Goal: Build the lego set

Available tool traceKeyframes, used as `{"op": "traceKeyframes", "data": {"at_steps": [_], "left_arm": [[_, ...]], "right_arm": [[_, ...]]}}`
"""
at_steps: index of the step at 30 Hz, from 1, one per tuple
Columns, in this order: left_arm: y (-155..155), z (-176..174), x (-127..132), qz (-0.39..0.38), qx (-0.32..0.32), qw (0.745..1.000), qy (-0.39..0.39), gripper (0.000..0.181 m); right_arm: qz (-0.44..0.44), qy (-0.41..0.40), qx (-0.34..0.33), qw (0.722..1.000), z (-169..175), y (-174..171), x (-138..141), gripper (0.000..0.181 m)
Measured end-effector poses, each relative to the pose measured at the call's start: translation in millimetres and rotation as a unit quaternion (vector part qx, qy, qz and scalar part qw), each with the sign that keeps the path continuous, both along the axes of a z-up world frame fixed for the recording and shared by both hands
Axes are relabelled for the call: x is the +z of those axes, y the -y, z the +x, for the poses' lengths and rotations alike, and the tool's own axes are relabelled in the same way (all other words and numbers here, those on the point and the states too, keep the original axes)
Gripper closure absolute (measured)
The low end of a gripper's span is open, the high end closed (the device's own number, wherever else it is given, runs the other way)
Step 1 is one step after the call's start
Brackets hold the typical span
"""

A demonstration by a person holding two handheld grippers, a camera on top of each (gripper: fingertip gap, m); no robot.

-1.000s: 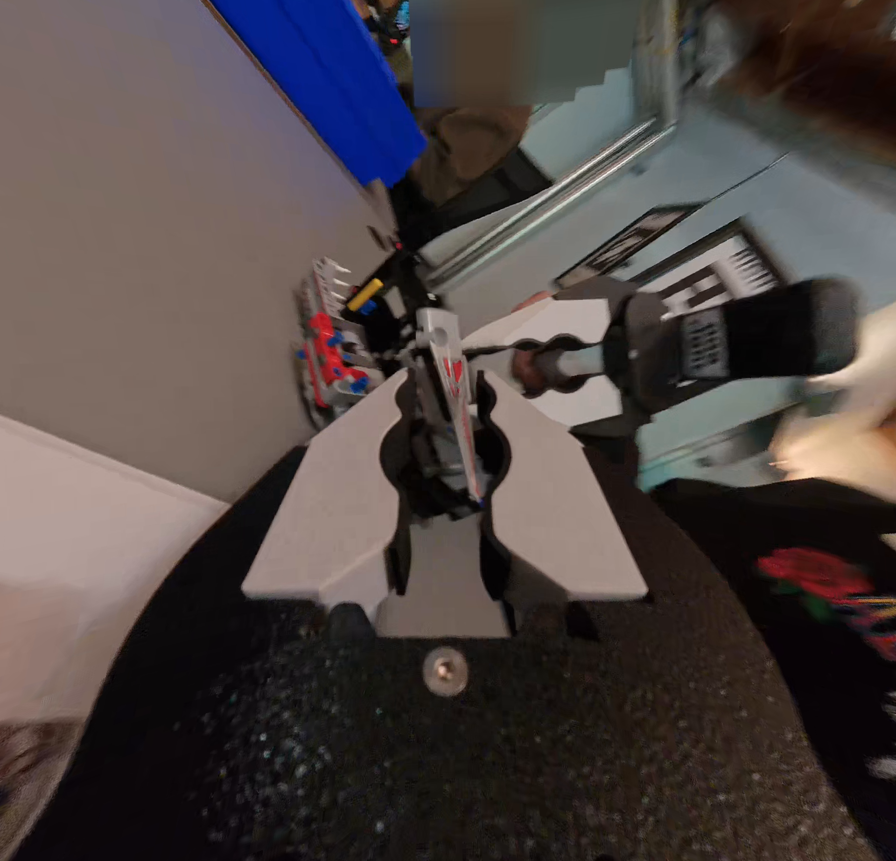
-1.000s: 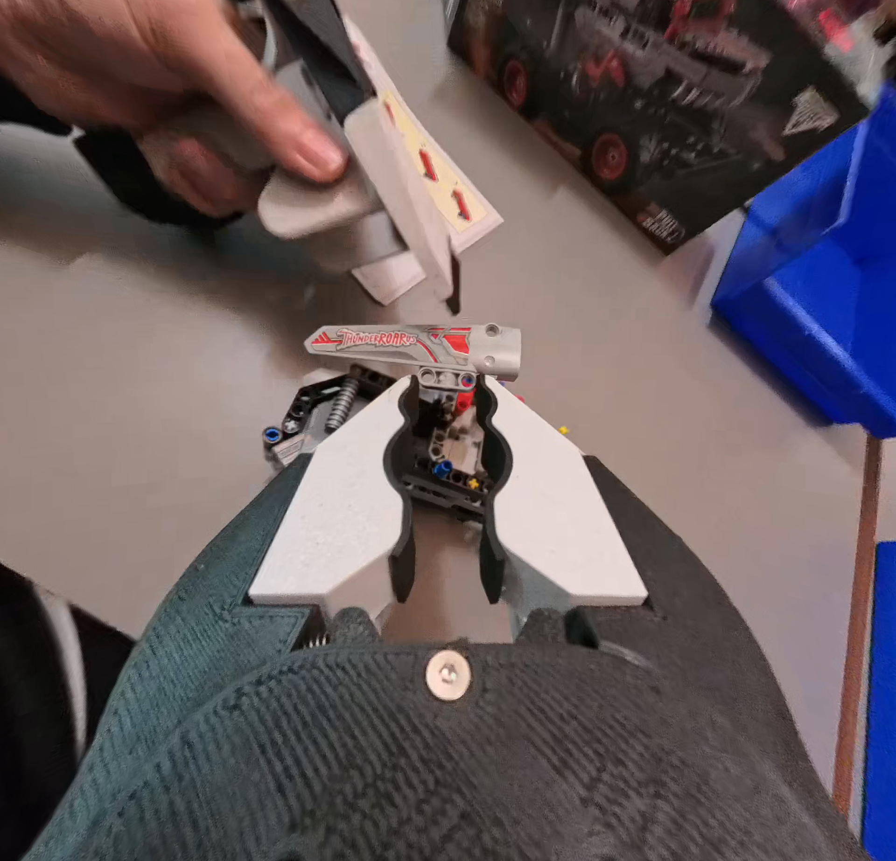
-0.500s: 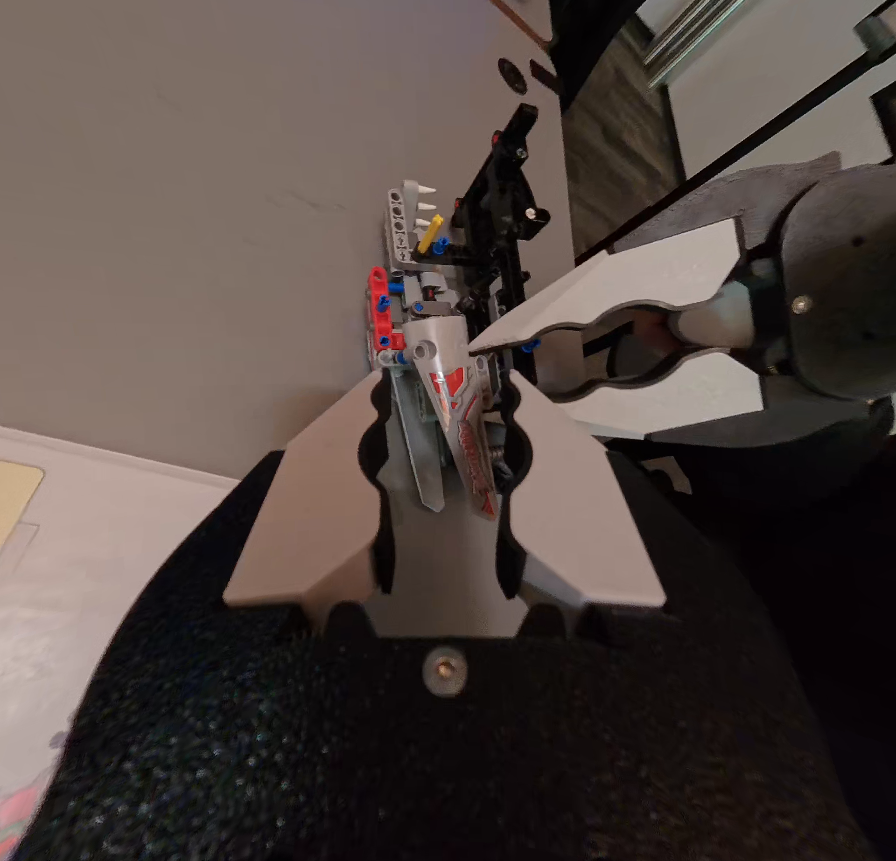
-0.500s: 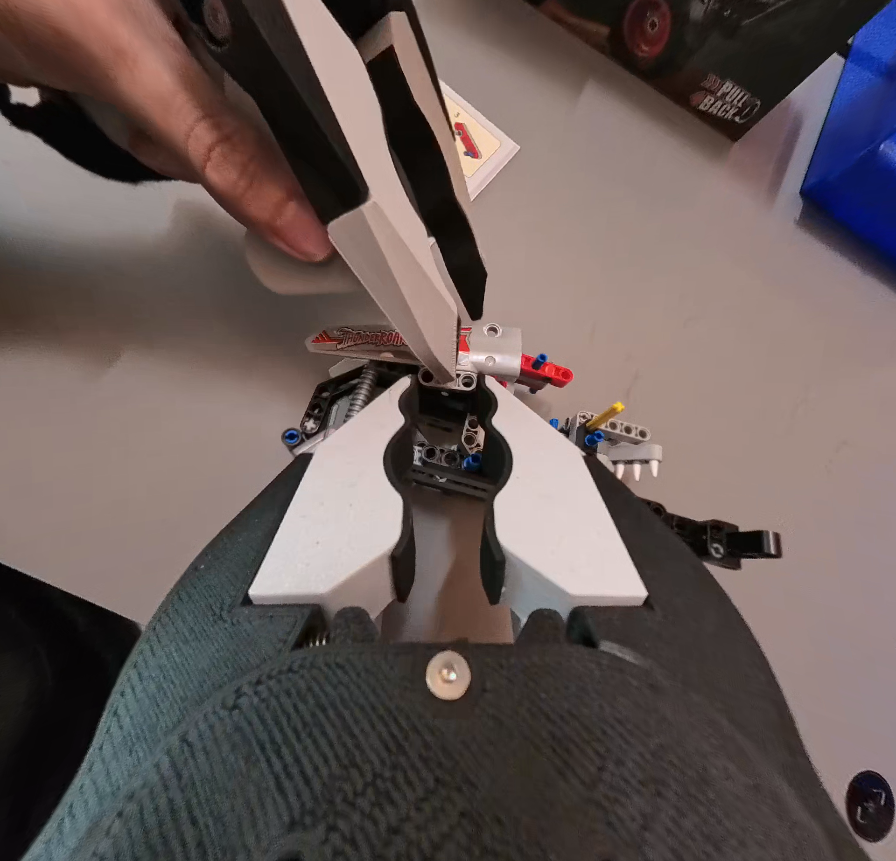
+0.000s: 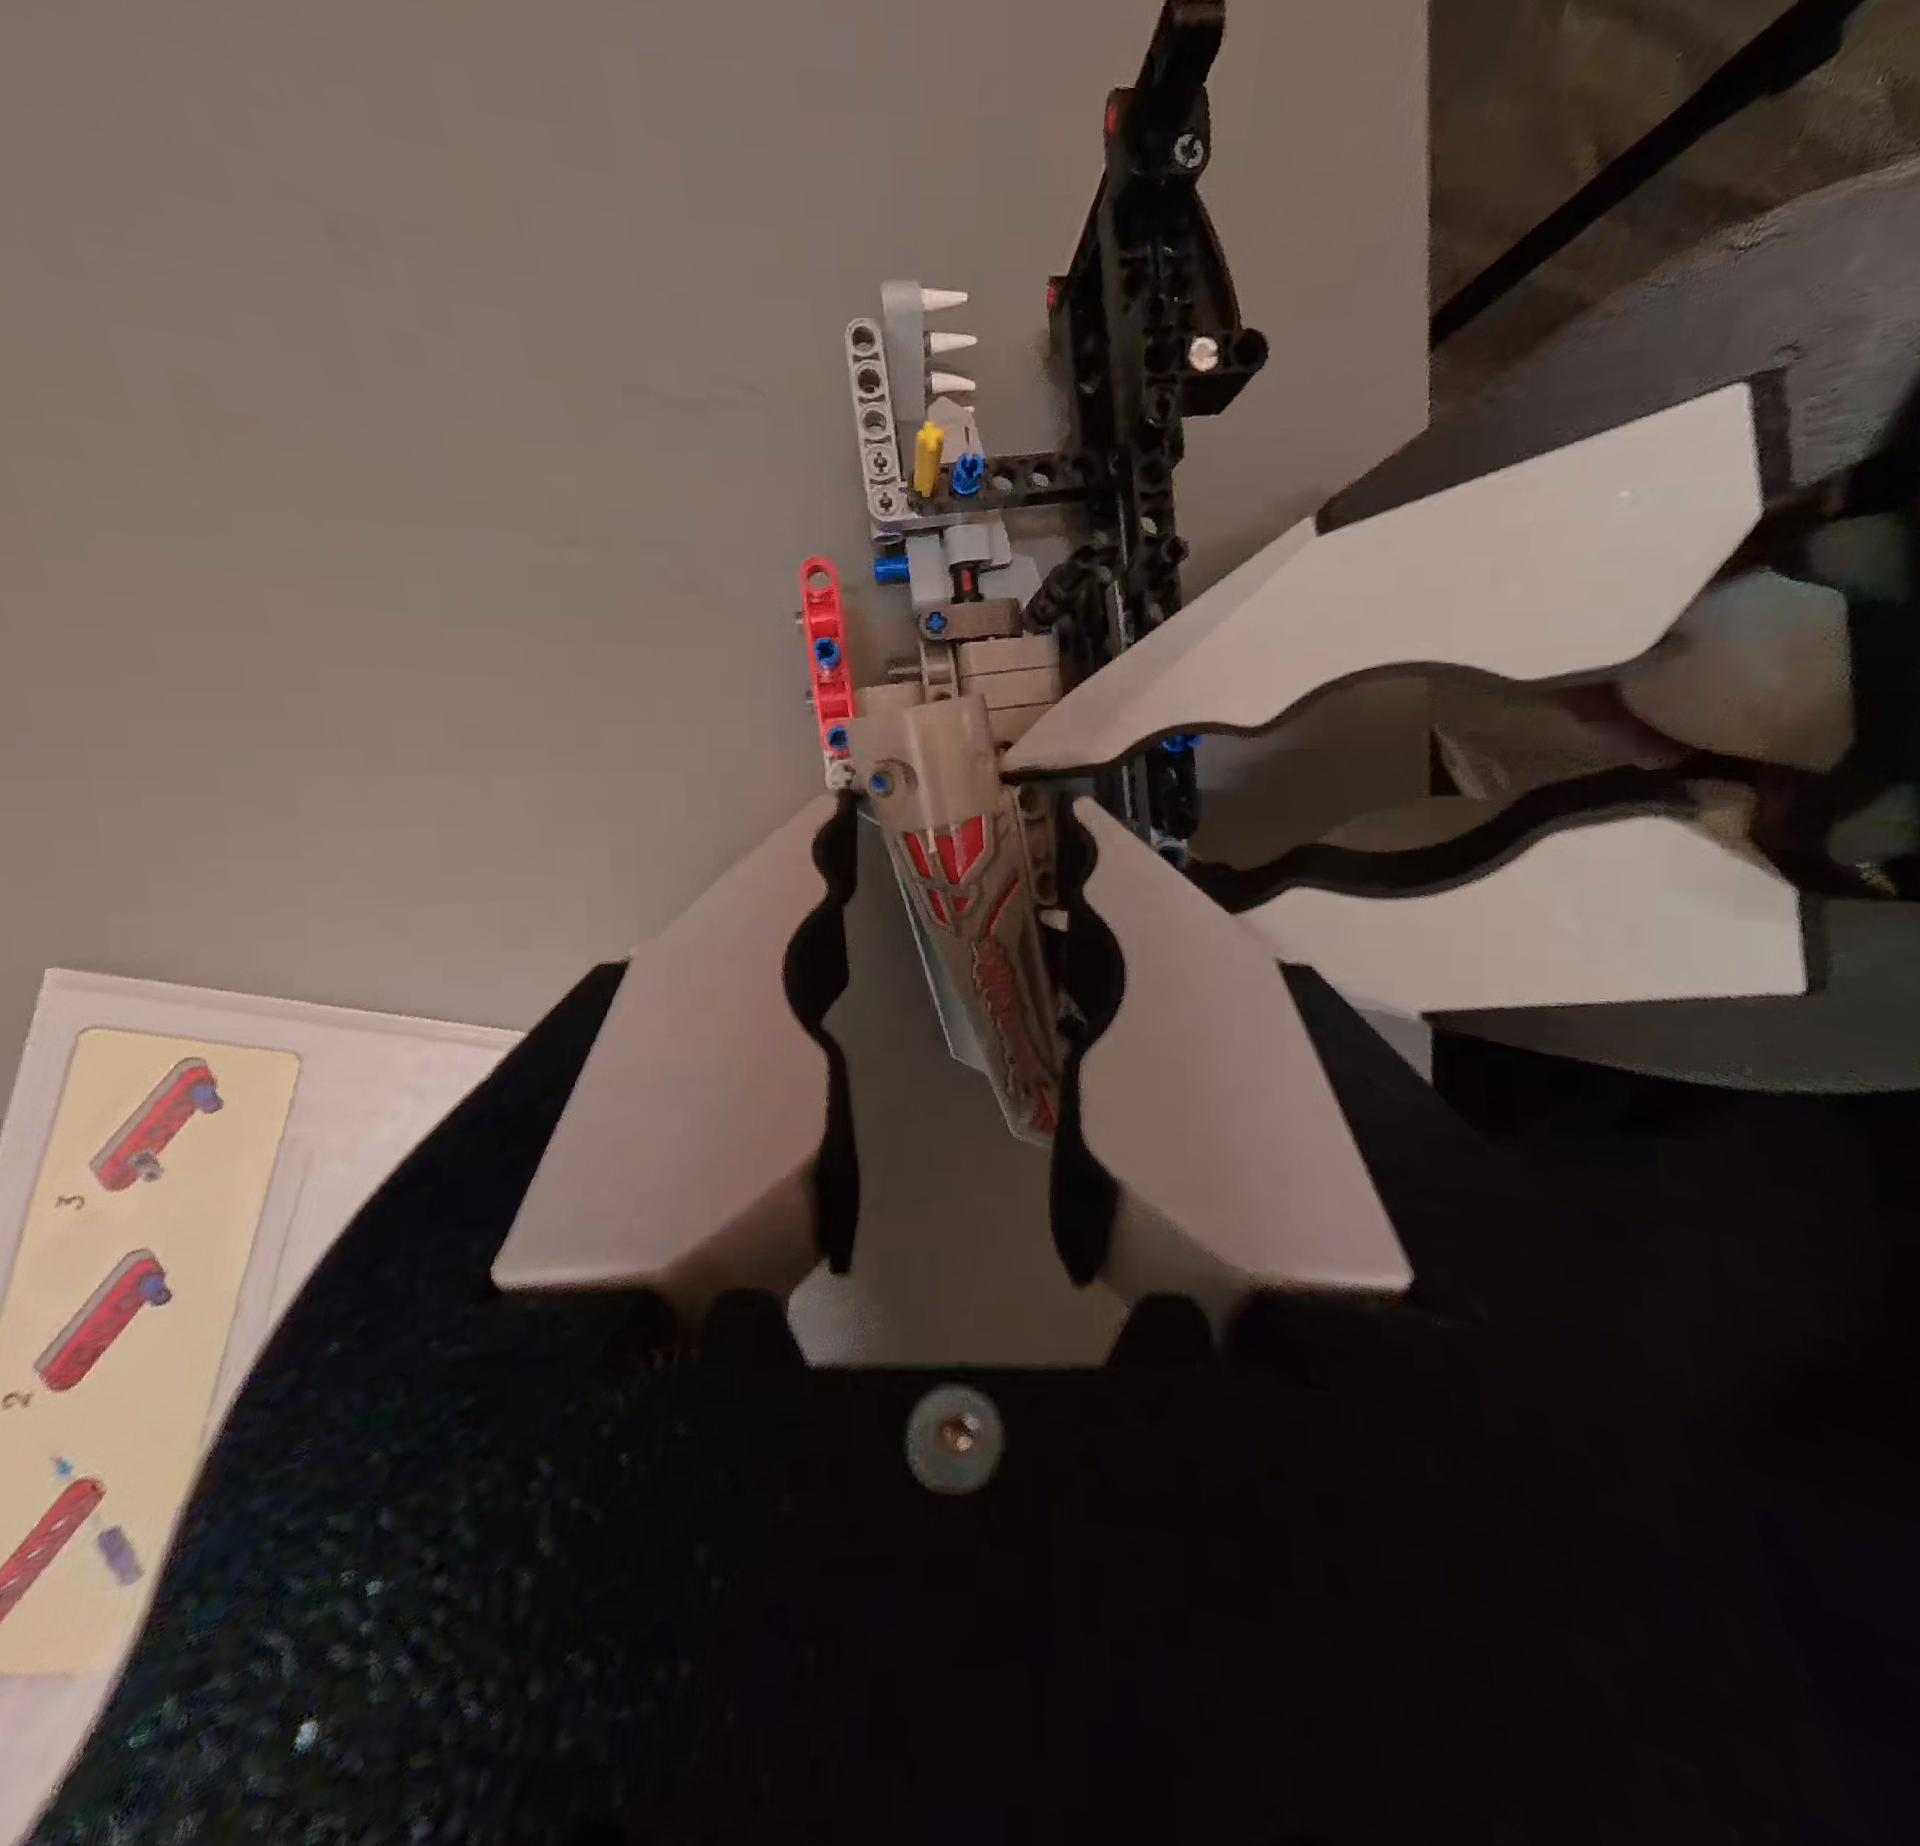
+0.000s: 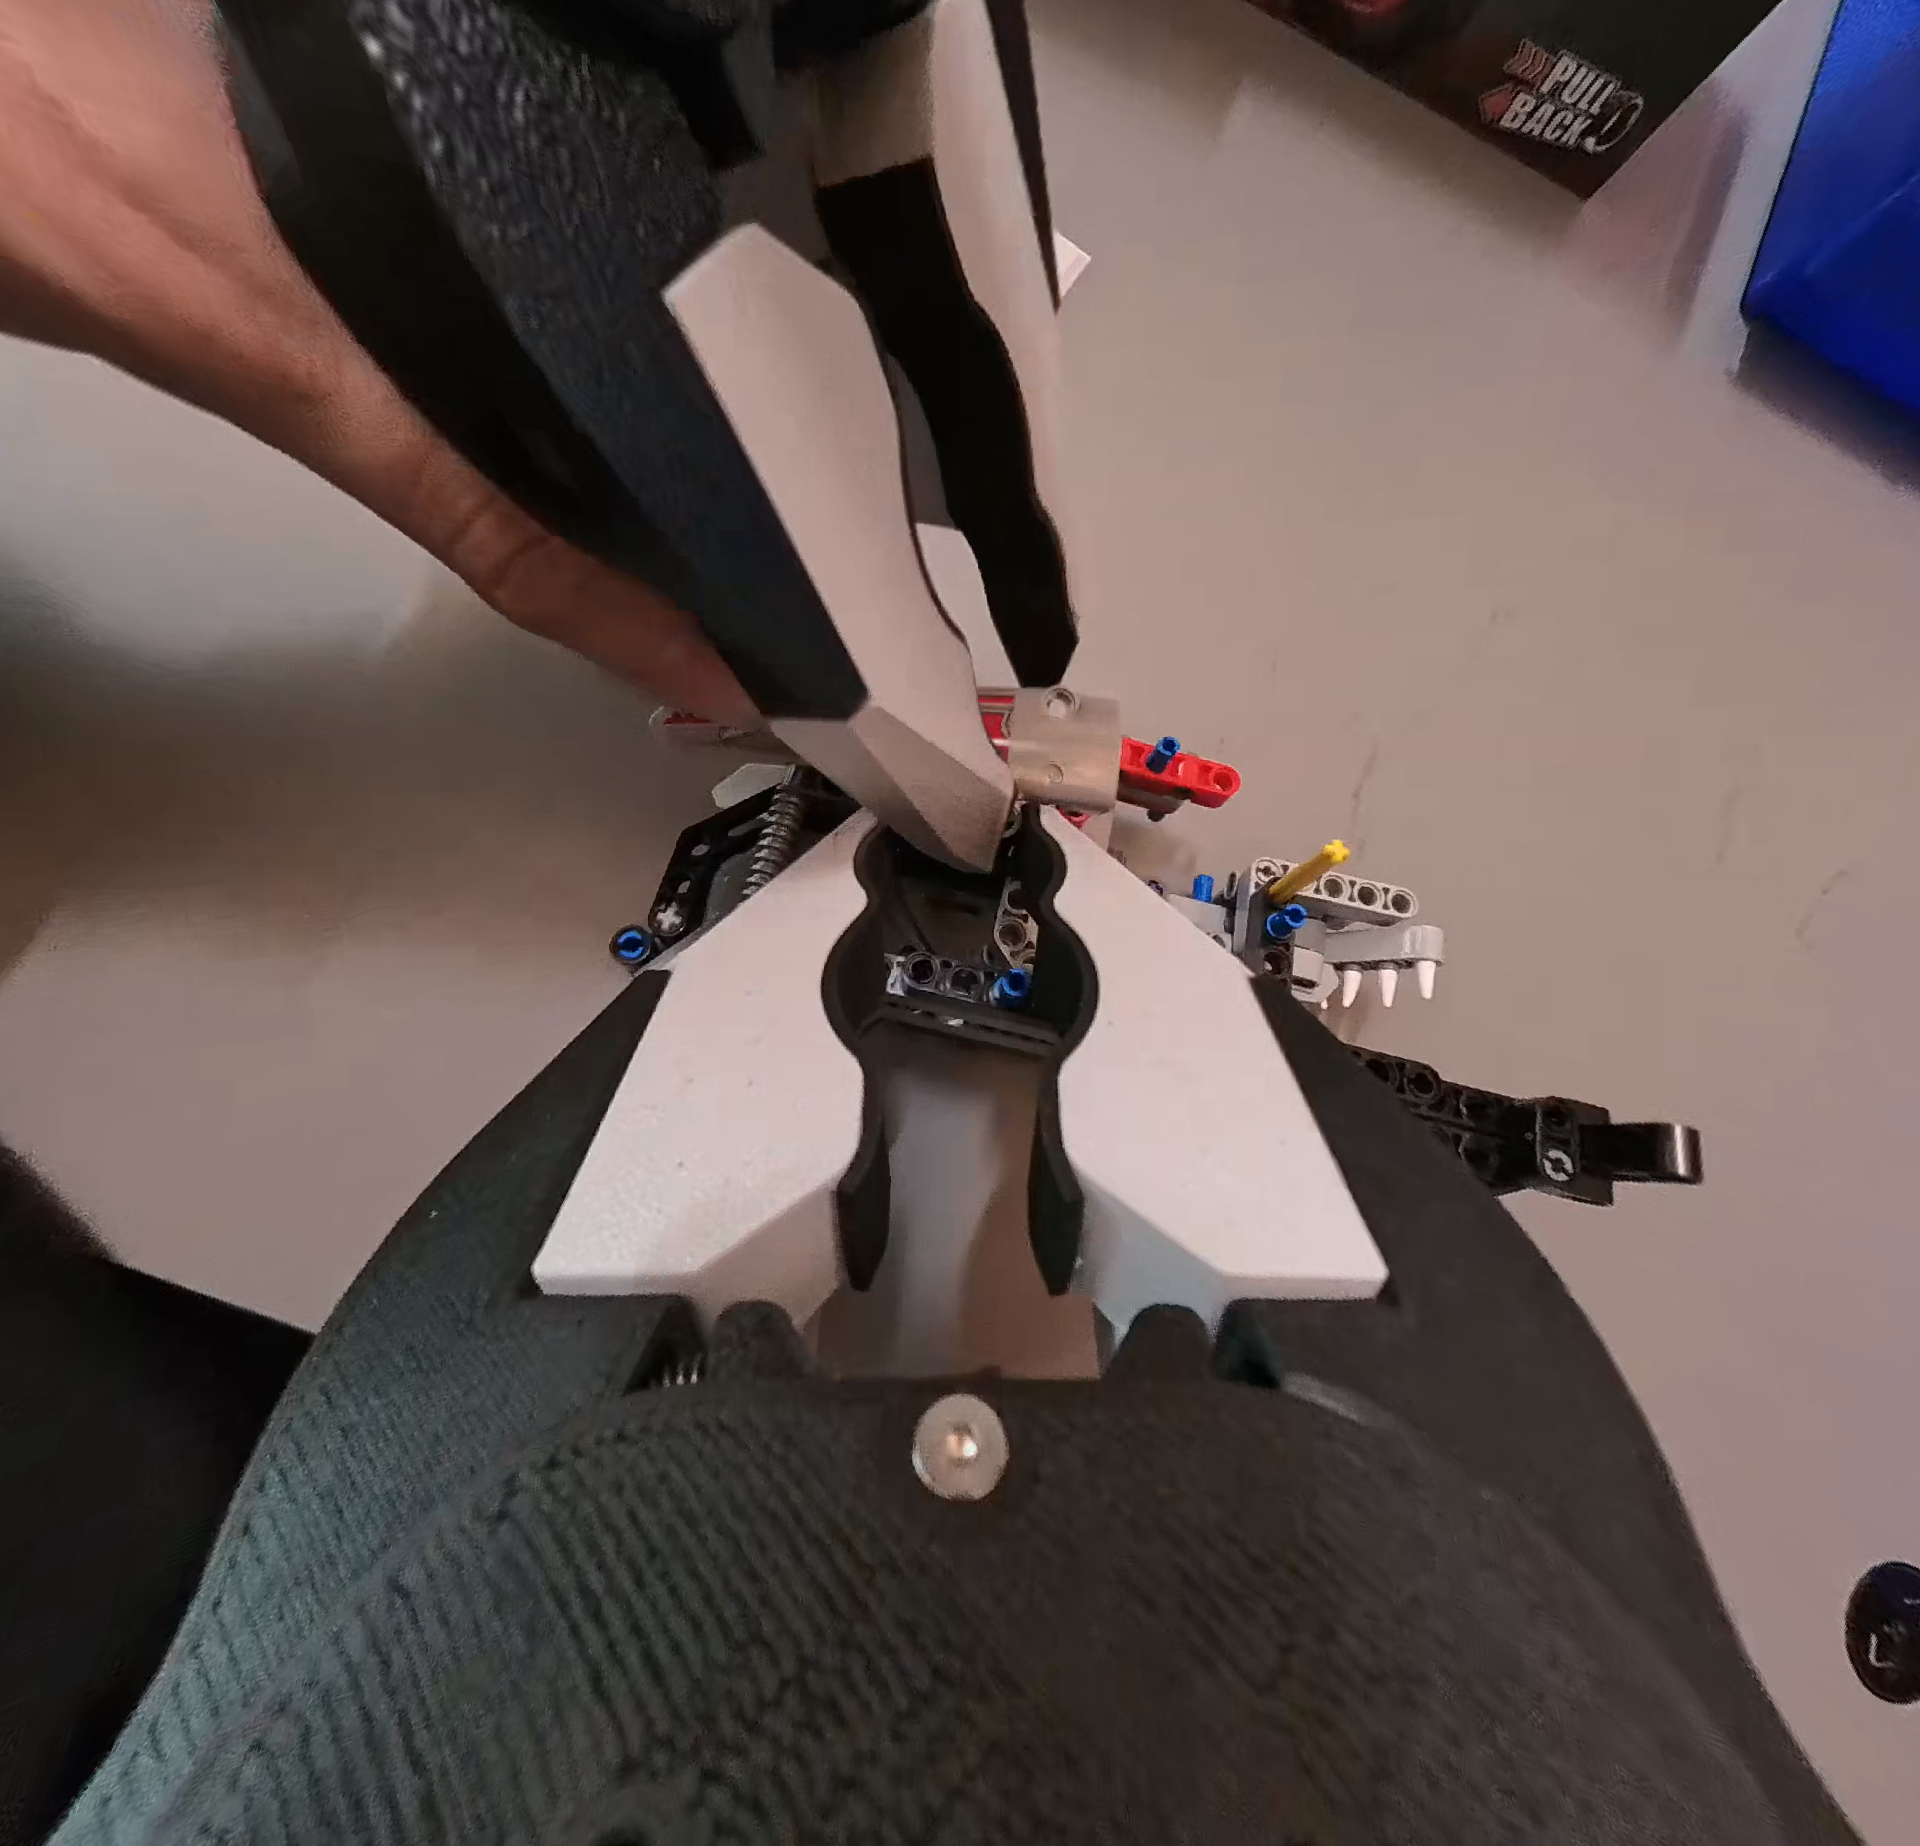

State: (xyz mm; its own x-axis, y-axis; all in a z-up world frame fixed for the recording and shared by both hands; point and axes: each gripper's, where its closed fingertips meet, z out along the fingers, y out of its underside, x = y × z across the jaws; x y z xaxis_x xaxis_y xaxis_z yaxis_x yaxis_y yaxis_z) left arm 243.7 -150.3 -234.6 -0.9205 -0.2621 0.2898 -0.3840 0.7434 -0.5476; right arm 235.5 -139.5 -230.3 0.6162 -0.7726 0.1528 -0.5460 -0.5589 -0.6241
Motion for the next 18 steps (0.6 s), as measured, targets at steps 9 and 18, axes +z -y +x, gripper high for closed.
{"op": "traceKeyframes", "data": {"at_steps": [9,18], "left_arm": [[-3.8,-1.5,0.9,0.053,0.001,0.998,0.045,0.149],[-1.4,-1.1,0.2,0.035,0.011,0.999,0.04,0.15]], "right_arm": [[-0.006,0.0,-0.004,1.0,-0.6,-1.7,-0.3,0.159],[0.016,0.021,-0.002,1.0,0.2,-0.3,-1.1,0.16]]}}
